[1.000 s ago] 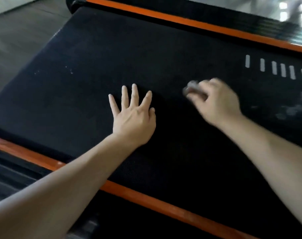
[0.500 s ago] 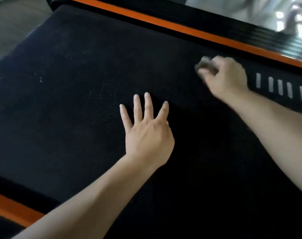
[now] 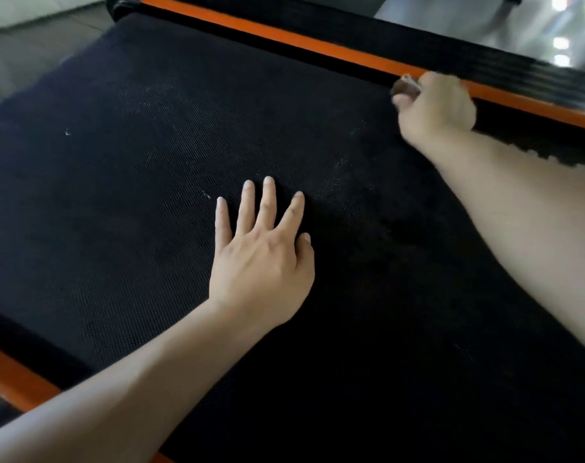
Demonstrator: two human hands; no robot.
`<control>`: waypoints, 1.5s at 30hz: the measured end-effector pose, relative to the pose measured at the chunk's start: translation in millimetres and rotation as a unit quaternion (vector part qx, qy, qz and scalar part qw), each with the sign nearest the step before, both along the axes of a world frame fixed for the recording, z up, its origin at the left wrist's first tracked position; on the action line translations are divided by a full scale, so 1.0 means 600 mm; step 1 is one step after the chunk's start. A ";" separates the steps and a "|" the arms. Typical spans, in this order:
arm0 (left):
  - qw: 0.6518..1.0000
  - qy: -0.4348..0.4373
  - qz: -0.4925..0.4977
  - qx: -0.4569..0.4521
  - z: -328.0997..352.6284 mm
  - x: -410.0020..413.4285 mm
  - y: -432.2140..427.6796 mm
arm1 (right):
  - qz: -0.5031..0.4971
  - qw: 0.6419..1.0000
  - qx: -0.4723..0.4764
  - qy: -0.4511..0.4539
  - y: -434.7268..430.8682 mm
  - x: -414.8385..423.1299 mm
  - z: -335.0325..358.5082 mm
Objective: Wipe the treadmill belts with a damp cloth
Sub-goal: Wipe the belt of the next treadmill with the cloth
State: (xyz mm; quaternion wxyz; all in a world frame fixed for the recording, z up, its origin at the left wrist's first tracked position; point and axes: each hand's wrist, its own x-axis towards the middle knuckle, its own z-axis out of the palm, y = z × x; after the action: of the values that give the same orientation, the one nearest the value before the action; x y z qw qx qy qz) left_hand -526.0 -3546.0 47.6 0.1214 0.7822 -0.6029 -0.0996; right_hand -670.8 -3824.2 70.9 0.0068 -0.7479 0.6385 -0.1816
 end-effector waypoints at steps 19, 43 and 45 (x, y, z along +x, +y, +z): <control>1.000 -0.022 0.008 0.001 -0.009 -0.002 0.002 | 0.140 0.990 0.009 0.007 0.115 -0.071 0.008; 0.995 -0.040 -0.002 0.088 0.009 0.064 0.097 | 0.115 0.993 -0.009 -0.009 0.254 -0.087 -0.004; 0.994 -0.048 -0.011 0.095 0.008 0.066 0.096 | 0.070 0.997 0.004 -0.020 0.279 -0.072 -0.004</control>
State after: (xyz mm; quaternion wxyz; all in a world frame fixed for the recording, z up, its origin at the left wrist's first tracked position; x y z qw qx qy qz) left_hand -486.3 -3488.5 52.5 0.0163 0.7875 -0.6044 -0.1200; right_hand -713.9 -3656.8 68.6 0.0349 -0.7868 0.5852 -0.1930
